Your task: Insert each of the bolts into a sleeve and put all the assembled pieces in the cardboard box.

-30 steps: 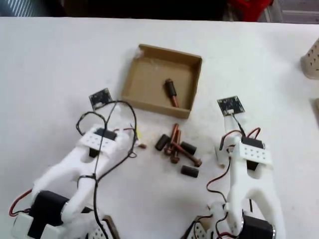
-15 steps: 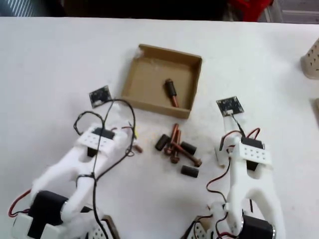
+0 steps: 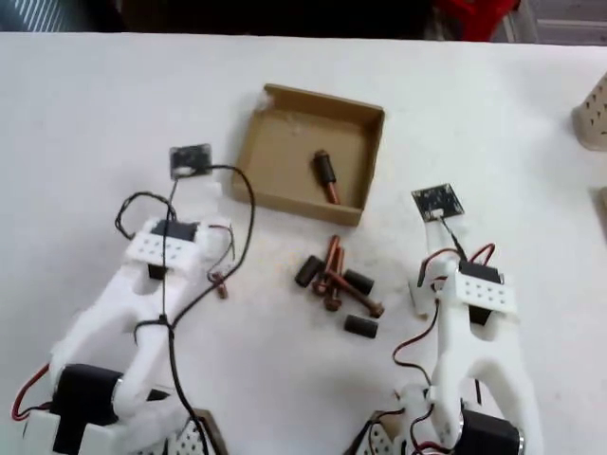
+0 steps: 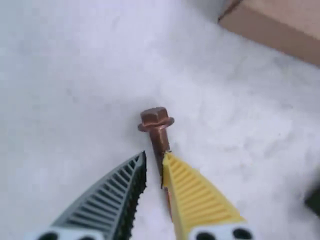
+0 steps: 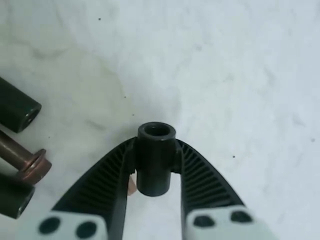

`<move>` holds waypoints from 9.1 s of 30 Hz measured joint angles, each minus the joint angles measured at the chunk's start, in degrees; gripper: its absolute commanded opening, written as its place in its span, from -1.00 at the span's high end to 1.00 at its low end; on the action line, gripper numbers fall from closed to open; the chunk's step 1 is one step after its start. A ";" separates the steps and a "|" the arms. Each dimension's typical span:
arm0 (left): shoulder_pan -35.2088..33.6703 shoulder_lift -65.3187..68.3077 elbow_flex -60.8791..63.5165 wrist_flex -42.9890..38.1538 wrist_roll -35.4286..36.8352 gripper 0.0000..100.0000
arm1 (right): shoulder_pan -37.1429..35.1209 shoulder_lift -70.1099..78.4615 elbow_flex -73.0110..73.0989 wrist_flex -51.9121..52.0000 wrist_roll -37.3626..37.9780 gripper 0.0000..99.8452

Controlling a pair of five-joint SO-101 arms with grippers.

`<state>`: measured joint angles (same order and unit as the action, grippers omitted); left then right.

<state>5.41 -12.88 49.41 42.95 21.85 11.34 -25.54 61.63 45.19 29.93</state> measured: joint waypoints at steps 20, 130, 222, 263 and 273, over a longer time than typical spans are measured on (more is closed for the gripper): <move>-3.69 0.00 -1.49 0.53 -5.98 0.85 | 0.00 0.00 0.00 0.00 0.00 0.97; -12.75 21.80 -17.32 -3.08 9.67 0.96 | -16.26 -11.16 -1.14 9.14 -16.53 0.97; -13.71 19.43 -15.65 -5.63 0.00 0.96 | -52.22 37.36 32.62 -137.58 -25.41 0.97; 6.15 -62.15 29.63 -36.22 -1.93 0.95 | -52.48 37.36 32.62 -135.91 -25.41 0.97; 11.69 -78.33 34.99 -34.29 -1.93 0.95 | -52.48 37.36 32.62 -135.91 -25.41 0.97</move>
<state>17.10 -91.21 84.40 8.66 19.91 -41.14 11.82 94.24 -90.73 4.53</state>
